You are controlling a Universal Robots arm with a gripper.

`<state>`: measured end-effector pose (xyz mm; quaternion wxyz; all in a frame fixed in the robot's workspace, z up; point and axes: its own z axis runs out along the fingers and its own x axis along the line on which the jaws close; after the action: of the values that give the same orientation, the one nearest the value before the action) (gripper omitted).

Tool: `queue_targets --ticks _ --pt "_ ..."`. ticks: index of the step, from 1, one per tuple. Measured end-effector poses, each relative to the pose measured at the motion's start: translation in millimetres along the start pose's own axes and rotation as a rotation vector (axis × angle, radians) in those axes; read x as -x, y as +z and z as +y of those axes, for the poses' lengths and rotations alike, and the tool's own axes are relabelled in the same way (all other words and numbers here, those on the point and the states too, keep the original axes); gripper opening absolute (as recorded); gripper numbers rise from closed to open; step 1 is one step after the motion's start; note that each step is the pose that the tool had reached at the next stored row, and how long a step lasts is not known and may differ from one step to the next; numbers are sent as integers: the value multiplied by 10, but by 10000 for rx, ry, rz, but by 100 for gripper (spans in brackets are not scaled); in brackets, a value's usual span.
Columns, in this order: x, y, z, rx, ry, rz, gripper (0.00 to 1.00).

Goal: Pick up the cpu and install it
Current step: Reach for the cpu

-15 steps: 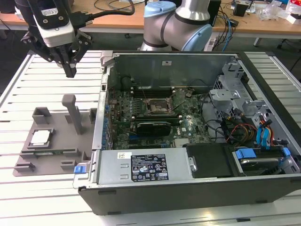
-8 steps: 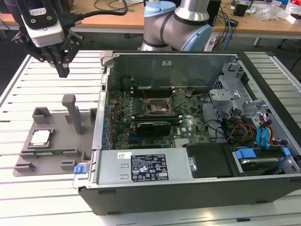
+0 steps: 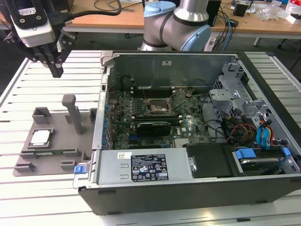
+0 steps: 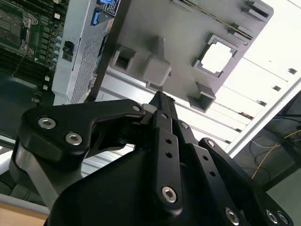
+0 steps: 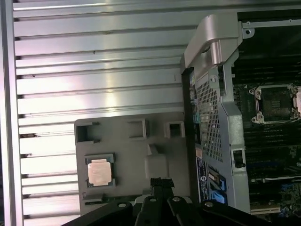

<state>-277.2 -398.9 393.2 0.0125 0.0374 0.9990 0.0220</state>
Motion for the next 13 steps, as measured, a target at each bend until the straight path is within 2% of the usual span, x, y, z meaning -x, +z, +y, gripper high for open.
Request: queue_targets --ticks 3,5,13 --pt "-101 -3 -8 0 0 0 11" --pt "-131 -3 -10 0 0 0 11" --pt "-344 -7 -26 0 0 0 11"
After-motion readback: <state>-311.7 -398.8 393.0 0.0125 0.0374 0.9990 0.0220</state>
